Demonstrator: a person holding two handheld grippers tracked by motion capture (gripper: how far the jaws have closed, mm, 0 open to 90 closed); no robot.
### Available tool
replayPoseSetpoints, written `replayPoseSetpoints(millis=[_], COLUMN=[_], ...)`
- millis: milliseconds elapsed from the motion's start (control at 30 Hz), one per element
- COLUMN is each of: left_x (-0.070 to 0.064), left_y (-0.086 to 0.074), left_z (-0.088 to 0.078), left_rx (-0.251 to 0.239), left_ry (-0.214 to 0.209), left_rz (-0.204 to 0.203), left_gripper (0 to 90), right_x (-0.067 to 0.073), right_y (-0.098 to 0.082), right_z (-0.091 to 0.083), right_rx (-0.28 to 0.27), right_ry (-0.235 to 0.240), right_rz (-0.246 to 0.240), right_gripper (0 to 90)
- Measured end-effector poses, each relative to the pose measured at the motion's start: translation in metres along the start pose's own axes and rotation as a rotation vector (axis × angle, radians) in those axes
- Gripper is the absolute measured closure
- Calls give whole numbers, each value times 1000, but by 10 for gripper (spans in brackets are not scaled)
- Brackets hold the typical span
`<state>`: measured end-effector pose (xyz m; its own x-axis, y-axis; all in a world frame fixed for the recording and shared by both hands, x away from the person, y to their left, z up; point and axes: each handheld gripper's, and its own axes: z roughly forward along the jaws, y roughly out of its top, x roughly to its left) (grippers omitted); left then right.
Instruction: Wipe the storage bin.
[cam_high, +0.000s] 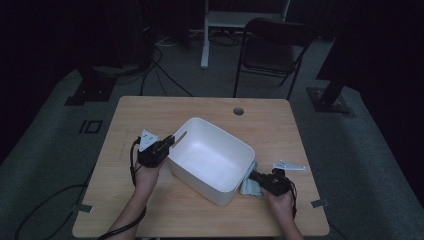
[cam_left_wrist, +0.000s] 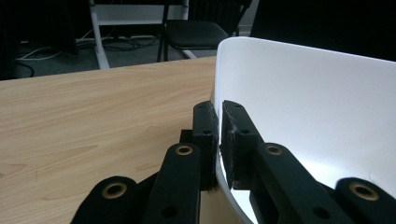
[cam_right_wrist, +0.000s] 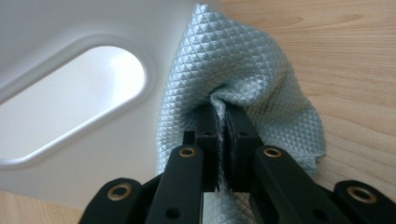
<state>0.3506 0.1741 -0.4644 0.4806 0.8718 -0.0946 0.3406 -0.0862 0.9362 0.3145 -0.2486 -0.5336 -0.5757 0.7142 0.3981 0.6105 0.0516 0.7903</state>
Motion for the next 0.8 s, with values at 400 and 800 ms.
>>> replayPoseSetpoints(millis=[400, 800], left_x=[-3, -3], left_y=[1, 1], left_z=[1, 2], left_rx=[5, 8], left_ry=[13, 0], left_rz=[6, 5], left_gripper=[851, 850], right_x=[21, 19], right_y=[6, 1], right_z=[-16, -15], right_rx=[-35, -24], right_ry=[32, 36], right_rz=[-79, -70], right_gripper=[855, 856])
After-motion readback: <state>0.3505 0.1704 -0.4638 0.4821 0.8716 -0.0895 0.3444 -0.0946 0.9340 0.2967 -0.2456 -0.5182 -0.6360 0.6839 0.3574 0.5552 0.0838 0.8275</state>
